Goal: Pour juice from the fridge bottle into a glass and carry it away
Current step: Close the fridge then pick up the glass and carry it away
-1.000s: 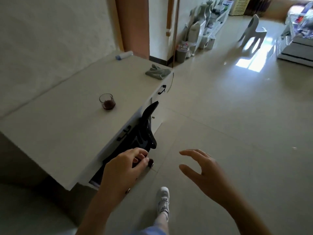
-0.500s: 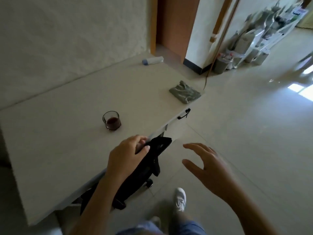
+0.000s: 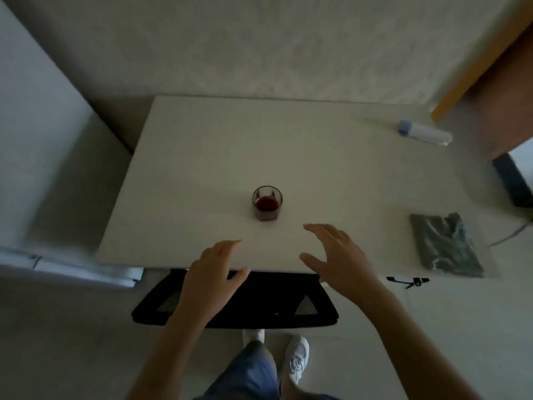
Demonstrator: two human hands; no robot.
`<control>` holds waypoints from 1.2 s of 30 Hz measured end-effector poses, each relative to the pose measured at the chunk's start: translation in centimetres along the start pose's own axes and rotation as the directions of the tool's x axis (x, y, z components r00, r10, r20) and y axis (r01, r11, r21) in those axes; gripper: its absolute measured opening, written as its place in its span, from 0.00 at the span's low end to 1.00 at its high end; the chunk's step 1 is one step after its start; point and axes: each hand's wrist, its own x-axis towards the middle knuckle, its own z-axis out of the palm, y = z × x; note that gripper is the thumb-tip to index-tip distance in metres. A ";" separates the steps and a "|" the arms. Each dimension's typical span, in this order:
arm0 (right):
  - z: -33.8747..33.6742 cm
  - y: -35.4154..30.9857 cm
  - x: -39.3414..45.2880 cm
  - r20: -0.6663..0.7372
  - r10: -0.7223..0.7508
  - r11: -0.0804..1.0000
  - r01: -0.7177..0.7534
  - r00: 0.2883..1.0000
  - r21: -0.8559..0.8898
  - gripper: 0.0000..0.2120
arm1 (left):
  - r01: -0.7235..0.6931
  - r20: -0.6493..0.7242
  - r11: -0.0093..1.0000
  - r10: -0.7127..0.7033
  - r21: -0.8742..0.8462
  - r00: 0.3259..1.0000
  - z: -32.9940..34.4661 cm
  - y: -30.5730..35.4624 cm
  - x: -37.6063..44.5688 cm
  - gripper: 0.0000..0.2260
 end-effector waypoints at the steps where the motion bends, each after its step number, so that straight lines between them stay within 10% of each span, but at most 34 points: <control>1: 0.4 -0.2 1.6 0.027 -0.018 1.000 0.019 0.999 -0.013 0.27 | 0.031 -0.014 0.999 -0.032 -0.021 0.999 0.1 -0.4 0.0 0.24; 13: 6.3 -0.8 16.1 0.181 0.013 0.999 -0.006 0.983 -0.039 0.47 | 0.130 0.018 0.989 -0.129 -0.076 0.992 0.0 -5.3 6.3 0.22; 23: 6.9 0.0 18.3 0.109 -0.005 1.000 0.009 0.994 -0.029 0.33 | 0.184 -0.038 0.982 -0.186 -0.044 0.982 -0.9 -6.2 8.1 0.19; 36: 1.5 -5.8 12.0 0.260 -0.527 0.837 0.548 0.809 -0.007 0.33 | 0.517 -0.390 0.851 -0.509 -0.093 0.767 -2.6 2.1 -3.4 0.18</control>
